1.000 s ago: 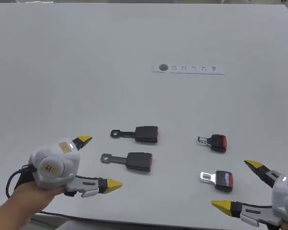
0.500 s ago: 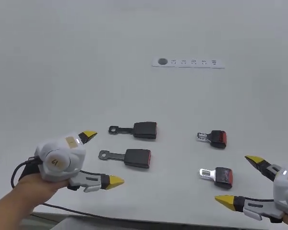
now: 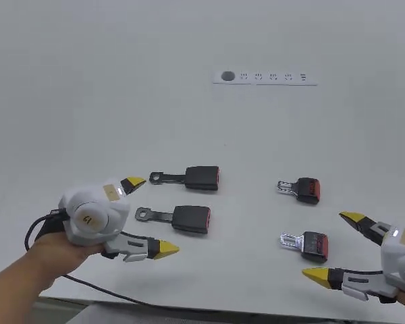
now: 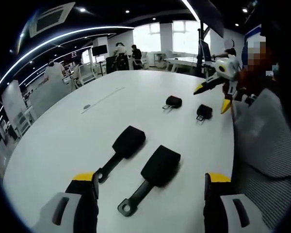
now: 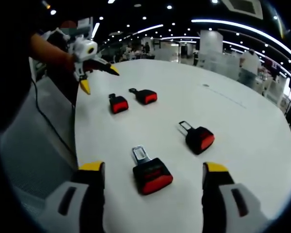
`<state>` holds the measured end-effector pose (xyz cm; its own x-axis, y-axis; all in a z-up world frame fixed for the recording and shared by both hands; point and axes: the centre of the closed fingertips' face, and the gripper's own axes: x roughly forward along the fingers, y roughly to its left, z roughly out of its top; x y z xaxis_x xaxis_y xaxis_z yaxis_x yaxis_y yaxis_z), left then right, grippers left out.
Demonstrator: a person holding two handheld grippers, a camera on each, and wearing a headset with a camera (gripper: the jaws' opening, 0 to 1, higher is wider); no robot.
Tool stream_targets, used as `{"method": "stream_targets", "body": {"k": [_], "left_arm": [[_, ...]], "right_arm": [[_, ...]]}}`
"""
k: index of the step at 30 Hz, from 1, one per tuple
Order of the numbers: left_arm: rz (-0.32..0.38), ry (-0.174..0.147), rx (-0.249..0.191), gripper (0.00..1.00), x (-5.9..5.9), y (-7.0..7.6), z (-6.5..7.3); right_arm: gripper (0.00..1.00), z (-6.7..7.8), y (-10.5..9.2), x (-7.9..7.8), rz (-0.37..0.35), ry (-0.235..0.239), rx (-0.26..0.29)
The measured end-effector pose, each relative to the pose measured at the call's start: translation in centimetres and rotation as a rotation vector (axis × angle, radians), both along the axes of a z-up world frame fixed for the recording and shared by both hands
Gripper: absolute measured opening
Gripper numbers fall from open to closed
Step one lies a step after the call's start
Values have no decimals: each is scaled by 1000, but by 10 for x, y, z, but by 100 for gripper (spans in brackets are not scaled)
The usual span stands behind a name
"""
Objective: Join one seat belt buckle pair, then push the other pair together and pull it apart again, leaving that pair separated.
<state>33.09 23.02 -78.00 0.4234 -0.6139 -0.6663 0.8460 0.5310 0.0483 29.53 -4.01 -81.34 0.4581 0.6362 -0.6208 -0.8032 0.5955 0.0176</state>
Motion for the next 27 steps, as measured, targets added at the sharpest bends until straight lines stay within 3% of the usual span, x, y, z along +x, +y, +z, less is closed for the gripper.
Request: {"method": "stream_targets", "body": {"k": [4, 7, 18, 27], "left_arm": [[-24, 13, 12, 91, 5, -4, -7], [-55, 6, 27, 90, 7, -9, -10], [-119, 40, 55, 83, 16, -19, -30], [-215, 75, 119, 72, 14, -27, -56]], "right_arm": [[83, -4, 1, 2, 15, 14, -1], [79, -10, 2, 3, 29, 34, -7], [73, -19, 2, 8, 90, 63, -37], [67, -29, 1, 7, 122, 99, -48]]}}
